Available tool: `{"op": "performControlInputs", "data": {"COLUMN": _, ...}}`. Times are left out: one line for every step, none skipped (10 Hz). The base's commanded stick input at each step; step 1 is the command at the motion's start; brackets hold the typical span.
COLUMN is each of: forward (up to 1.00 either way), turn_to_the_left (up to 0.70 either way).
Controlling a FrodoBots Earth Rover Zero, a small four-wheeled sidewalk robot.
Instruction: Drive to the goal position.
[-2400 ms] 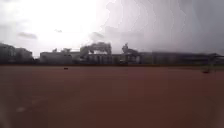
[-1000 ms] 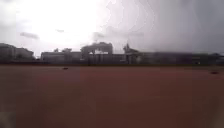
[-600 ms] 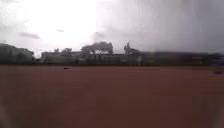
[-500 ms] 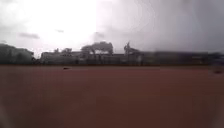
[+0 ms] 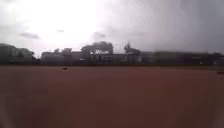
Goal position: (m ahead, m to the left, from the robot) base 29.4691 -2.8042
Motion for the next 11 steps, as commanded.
{"op": "performControlInputs", "data": {"forward": 0.50, "turn_to_the_left": 0.00}}
{"op": "performControlInputs", "data": {"forward": 0.50, "turn_to_the_left": 0.11}}
{"op": "performControlInputs", "data": {"forward": 0.50, "turn_to_the_left": 0.34}}
{"op": "performControlInputs", "data": {"forward": 0.50, "turn_to_the_left": 0.43}}
{"op": "performControlInputs", "data": {"forward": 0.50, "turn_to_the_left": 0.19}}
{"op": "performControlInputs", "data": {"forward": 0.50, "turn_to_the_left": 0.00}}
{"op": "performControlInputs", "data": {"forward": 0.50, "turn_to_the_left": 0.00}}
{"op": "performControlInputs", "data": {"forward": 0.50, "turn_to_the_left": 0.00}}
{"op": "performControlInputs", "data": {"forward": 0.50, "turn_to_the_left": 0.00}}
{"op": "performControlInputs", "data": {"forward": 0.50, "turn_to_the_left": 0.00}}
{"op": "performControlInputs", "data": {"forward": 0.50, "turn_to_the_left": 0.00}}
